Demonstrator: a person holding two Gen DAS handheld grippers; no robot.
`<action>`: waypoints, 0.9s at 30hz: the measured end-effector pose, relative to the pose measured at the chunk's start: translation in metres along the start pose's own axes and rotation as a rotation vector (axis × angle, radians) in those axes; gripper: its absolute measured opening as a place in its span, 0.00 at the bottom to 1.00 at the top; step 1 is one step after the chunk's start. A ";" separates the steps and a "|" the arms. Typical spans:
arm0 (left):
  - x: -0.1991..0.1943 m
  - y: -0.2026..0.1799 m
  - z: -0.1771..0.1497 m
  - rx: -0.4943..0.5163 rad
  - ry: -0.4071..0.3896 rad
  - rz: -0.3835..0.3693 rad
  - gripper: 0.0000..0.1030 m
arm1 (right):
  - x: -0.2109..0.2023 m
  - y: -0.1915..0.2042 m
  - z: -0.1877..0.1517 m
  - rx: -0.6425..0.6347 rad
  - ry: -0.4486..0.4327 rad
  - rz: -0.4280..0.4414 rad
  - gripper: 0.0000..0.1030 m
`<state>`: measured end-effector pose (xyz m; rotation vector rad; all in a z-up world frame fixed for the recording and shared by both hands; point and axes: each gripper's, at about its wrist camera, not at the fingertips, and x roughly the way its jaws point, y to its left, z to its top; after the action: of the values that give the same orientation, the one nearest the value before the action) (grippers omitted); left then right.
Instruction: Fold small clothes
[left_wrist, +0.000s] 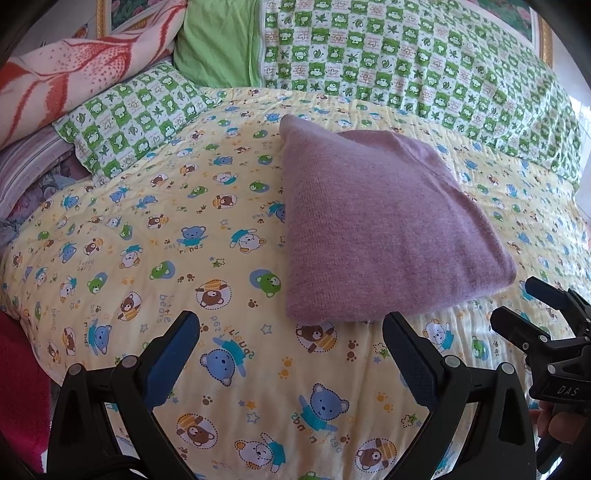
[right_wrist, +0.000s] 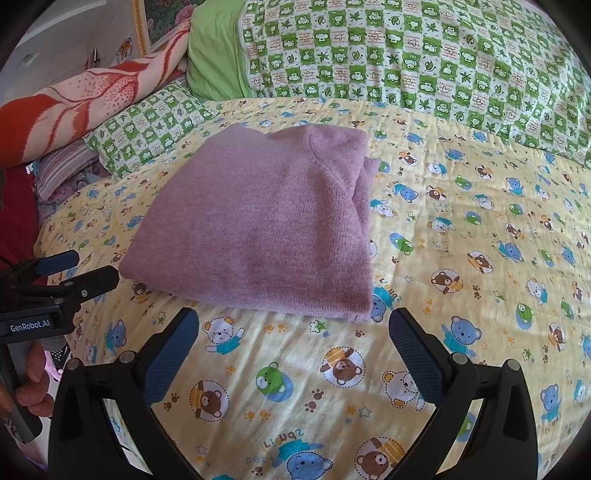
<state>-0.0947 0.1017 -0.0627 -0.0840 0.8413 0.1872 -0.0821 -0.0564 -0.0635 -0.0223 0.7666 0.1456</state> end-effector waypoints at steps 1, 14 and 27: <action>0.000 0.000 0.000 0.000 0.000 0.001 0.97 | 0.000 -0.001 0.000 0.001 0.001 0.001 1.00; 0.000 -0.002 0.002 0.015 0.004 -0.006 0.97 | -0.001 -0.004 0.001 0.010 0.006 0.004 1.00; 0.004 -0.002 0.004 0.020 0.010 -0.006 0.97 | 0.000 -0.005 0.002 0.014 0.009 0.011 1.00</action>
<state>-0.0890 0.1012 -0.0626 -0.0685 0.8530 0.1730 -0.0804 -0.0613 -0.0624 -0.0057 0.7766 0.1508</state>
